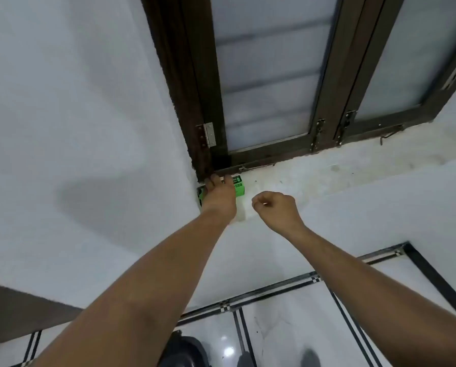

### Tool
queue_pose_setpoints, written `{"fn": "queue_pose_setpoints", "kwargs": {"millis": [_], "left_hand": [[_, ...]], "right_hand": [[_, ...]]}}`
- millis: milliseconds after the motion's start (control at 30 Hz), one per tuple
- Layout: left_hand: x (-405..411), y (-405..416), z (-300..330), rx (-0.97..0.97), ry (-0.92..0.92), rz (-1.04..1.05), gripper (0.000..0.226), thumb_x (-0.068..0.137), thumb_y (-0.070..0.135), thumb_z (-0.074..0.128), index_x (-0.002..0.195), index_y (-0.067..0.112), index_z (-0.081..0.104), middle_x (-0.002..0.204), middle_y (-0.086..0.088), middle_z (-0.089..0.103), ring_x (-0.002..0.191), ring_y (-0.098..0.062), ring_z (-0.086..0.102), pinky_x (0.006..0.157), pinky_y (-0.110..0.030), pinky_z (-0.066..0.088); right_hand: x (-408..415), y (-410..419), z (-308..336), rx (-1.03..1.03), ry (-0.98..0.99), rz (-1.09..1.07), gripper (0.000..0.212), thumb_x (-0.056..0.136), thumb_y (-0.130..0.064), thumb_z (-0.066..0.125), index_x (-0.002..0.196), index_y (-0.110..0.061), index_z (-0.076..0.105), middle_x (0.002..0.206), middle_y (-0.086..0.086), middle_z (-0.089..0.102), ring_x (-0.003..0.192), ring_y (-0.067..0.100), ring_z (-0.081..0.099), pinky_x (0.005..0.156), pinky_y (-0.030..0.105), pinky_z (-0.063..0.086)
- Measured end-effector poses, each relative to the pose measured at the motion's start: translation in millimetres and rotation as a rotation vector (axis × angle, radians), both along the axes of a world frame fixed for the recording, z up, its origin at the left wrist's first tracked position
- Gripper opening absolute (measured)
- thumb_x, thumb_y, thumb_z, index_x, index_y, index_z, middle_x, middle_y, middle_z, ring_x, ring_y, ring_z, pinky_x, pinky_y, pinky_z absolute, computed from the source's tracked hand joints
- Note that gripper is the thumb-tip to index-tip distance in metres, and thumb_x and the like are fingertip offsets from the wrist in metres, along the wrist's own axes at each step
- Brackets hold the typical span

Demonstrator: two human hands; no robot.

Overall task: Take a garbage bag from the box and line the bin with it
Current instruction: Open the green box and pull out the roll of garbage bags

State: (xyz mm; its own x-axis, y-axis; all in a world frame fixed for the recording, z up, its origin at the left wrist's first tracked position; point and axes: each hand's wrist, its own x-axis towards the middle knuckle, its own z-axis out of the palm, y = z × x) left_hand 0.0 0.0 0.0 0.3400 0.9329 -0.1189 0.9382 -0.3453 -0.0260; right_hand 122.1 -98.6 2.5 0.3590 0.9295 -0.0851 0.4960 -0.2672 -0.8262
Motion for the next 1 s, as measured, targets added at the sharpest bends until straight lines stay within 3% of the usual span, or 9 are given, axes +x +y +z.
{"fn": "queue_pose_setpoints", "kwargs": {"millis": [133,267,433,533,600,667,767,867,1000], "left_hand": [[7.5,28.9,-11.8,-0.016,0.170,0.064,0.072,0.090,0.015,0.065,0.151,0.002,0.029,0.148,-0.026,0.040,0.137,-0.041,0.041,0.112,-0.047,0.042],[13.0,49.8,-11.7,-0.082,0.083,0.123,0.070,0.088,0.019,0.069,0.148,0.008,0.035,0.139,-0.018,0.043,0.126,-0.037,0.051,0.102,-0.043,0.047],[24.8,58.8,0.0,-0.291,-0.548,0.305,0.063,0.091,0.036,0.065,0.149,0.030,0.041,0.136,-0.012,0.048,0.114,-0.032,0.062,0.086,-0.030,0.051],[35.5,55.9,4.3,-0.330,-0.866,0.314,0.041,0.092,0.041,0.057,0.132,0.045,0.059,0.133,-0.006,0.058,0.110,-0.024,0.065,0.081,-0.028,0.052],[41.7,46.8,15.0,-0.333,-1.041,0.359,0.023,0.093,0.041,0.055,0.110,0.039,0.071,0.112,-0.002,0.068,0.095,-0.017,0.068,0.069,-0.025,0.050],[47.9,36.5,27.9,-0.414,-1.176,0.412,0.015,0.095,0.035,0.059,0.102,0.032,0.073,0.101,0.000,0.070,0.080,-0.013,0.064,0.060,-0.025,0.045],[50.5,26.4,36.3,-0.623,-1.321,0.350,0.043,0.073,0.026,0.063,0.115,0.031,0.071,0.128,-0.003,0.063,0.084,-0.018,0.062,0.060,-0.028,0.044],[46.8,21.6,33.9,-0.778,-1.397,0.226,0.071,0.070,0.008,0.059,0.138,0.024,0.060,0.149,0.002,0.046,0.102,-0.022,0.060,0.068,-0.028,0.046],[53.8,15.0,37.8,-0.561,-1.252,0.112,0.080,0.077,-0.012,0.071,0.145,0.026,0.056,0.147,-0.005,0.050,0.110,-0.030,0.066,0.082,-0.025,0.060]], "right_hand": [[8.5,30.5,-10.6,-0.083,0.165,-0.033,0.021,0.094,-0.021,0.062,0.107,-0.018,0.078,0.101,-0.005,0.075,0.095,0.012,0.068,0.087,0.017,0.049],[18.1,55.7,-18.3,-0.158,0.333,-0.045,0.017,0.093,-0.020,0.060,0.101,-0.021,0.075,0.099,-0.003,0.075,0.092,0.015,0.072,0.090,0.032,0.057],[31.3,70.6,-16.9,-0.236,0.599,-0.023,0.013,0.096,-0.030,0.058,0.103,-0.028,0.068,0.105,-0.004,0.069,0.093,0.019,0.070,0.083,0.039,0.060],[43.4,75.8,-5.2,-0.231,0.751,0.038,0.018,0.100,-0.036,0.056,0.115,-0.033,0.066,0.113,-0.004,0.071,0.097,0.025,0.074,0.086,0.041,0.063],[54.7,76.9,3.6,-0.198,0.797,0.075,0.020,0.101,-0.033,0.057,0.118,-0.031,0.067,0.114,0.002,0.073,0.094,0.028,0.077,0.086,0.040,0.063],[68.1,78.1,13.1,-0.175,0.811,0.097,0.022,0.102,-0.028,0.056,0.120,-0.028,0.069,0.117,0.005,0.071,0.092,0.030,0.077,0.083,0.036,0.063],[90.1,81.2,29.8,-0.170,0.807,0.137,0.022,0.103,-0.022,0.054,0.117,-0.022,0.072,0.124,0.009,0.067,0.096,0.037,0.075,0.079,0.035,0.063],[109.9,81.5,45.1,-0.175,0.788,0.195,0.023,0.103,-0.019,0.052,0.113,-0.019,0.073,0.126,0.010,0.066,0.098,0.040,0.074,0.078,0.036,0.063],[131.6,76.1,60.6,-0.208,0.804,0.297,0.027,0.101,-0.021,0.052,0.114,-0.020,0.075,0.124,0.010,0.068,0.093,0.040,0.076,0.082,0.039,0.062]]}}
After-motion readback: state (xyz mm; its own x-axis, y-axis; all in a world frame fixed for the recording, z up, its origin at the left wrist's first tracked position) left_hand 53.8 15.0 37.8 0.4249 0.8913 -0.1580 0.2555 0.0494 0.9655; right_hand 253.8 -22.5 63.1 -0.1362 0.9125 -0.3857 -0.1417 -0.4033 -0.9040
